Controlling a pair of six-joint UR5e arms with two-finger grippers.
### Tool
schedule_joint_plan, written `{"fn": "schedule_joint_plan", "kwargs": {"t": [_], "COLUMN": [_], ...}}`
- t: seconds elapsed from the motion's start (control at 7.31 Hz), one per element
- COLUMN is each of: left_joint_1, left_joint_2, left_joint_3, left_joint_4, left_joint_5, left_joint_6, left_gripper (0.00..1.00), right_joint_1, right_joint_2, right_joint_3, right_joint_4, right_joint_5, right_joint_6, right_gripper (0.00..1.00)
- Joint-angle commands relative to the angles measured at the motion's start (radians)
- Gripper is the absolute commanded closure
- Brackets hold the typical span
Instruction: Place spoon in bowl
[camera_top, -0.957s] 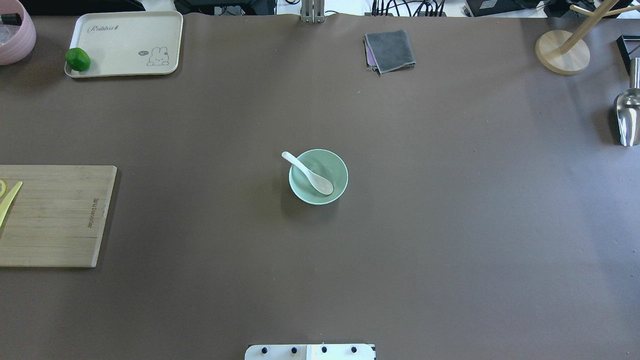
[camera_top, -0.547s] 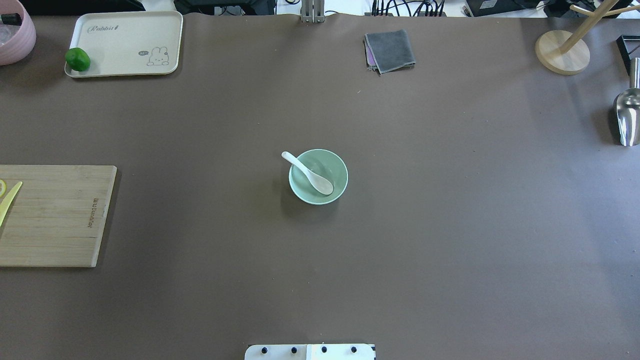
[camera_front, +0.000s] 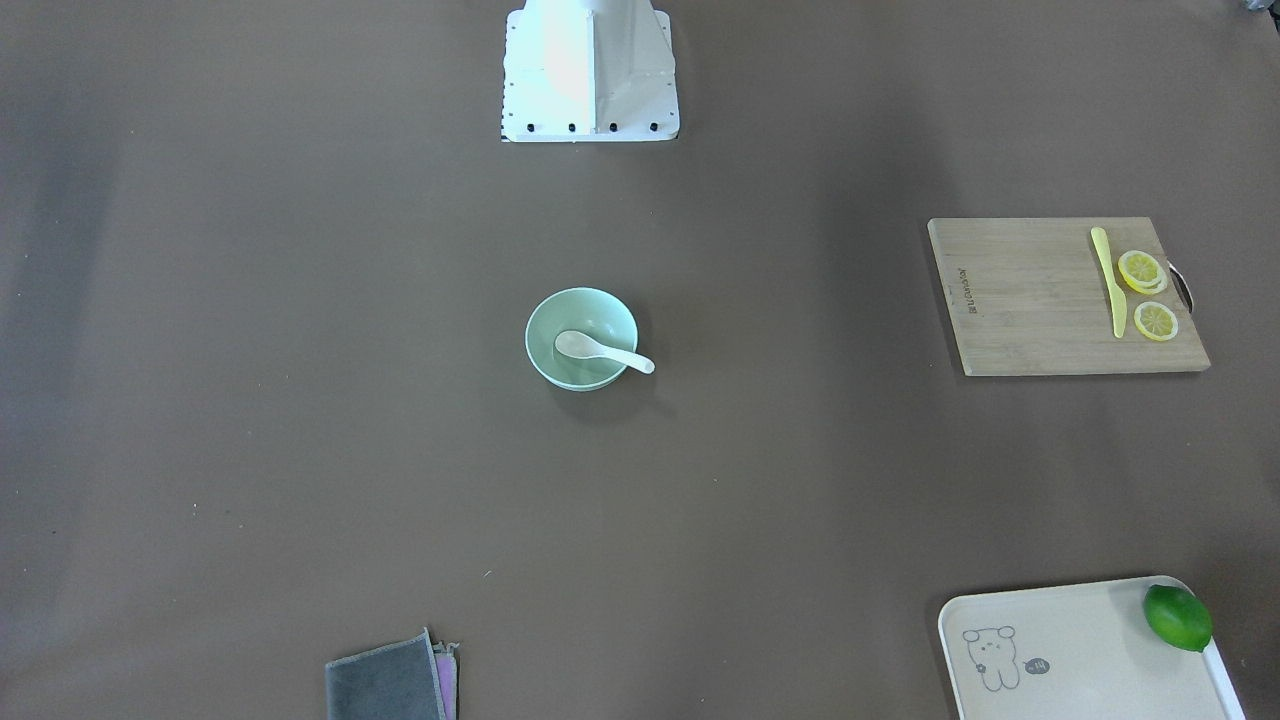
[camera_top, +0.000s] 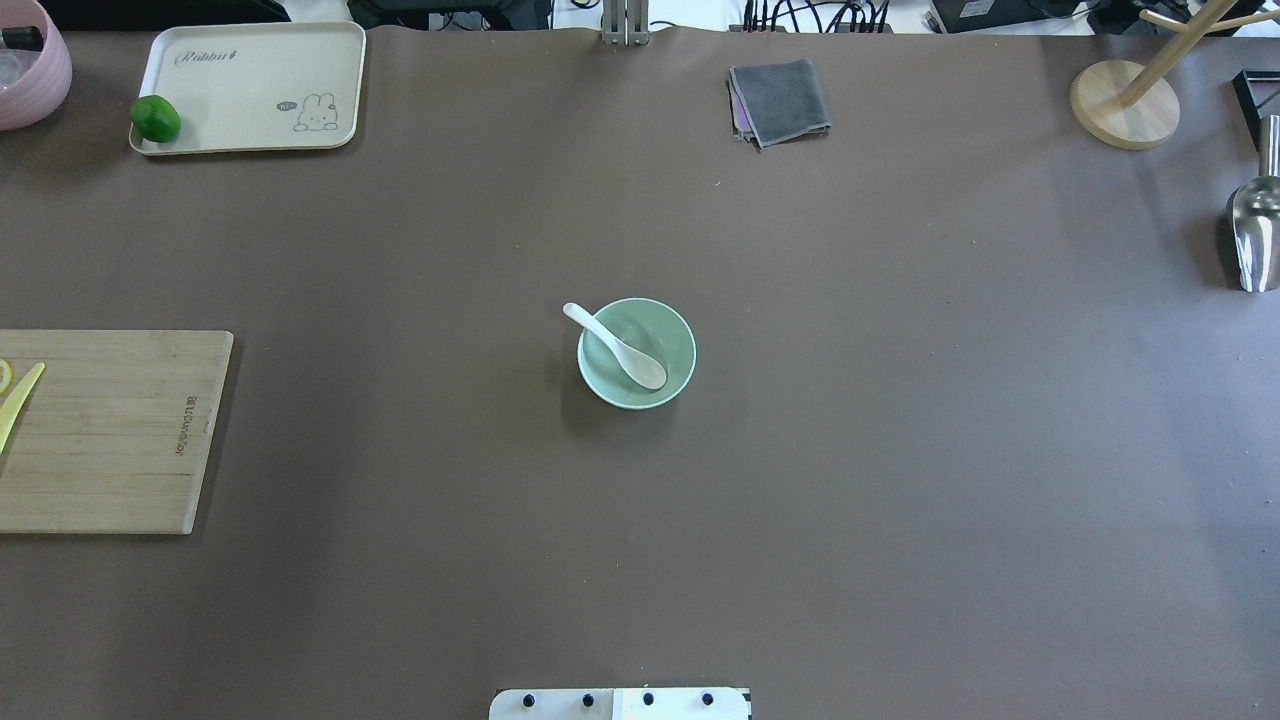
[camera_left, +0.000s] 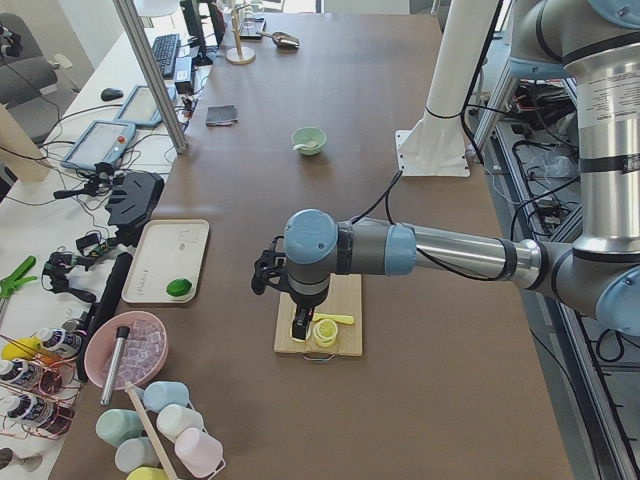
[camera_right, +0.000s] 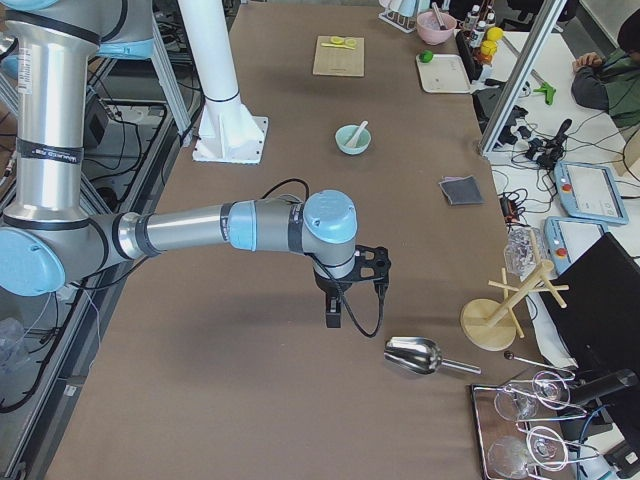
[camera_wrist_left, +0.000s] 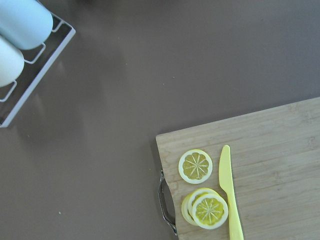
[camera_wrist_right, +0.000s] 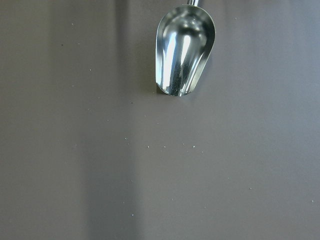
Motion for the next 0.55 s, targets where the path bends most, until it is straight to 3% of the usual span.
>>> {"fn": "schedule_joint_plan", "kwargs": {"t": [0.0, 0.41], "left_joint_1": [-0.012, -0.017], "left_joint_2": [0.025, 0.033], "left_joint_3": [-0.004, -0.007], "left_joint_4": [0.002, 0.002], "left_joint_5": [-0.006, -0.006], "left_joint_6": [0.002, 0.002], "left_gripper": [0.02, 0.02], "right_joint_1": [0.000, 0.000], "right_joint_2": [-0.037, -0.037], "right_joint_3": [-0.002, 0.000], "right_joint_4": [0.091, 0.102], "right_joint_5": [-0.008, -0.054], "right_joint_6": [-0.001, -0.001], "right_gripper": [0.00, 0.00]}}
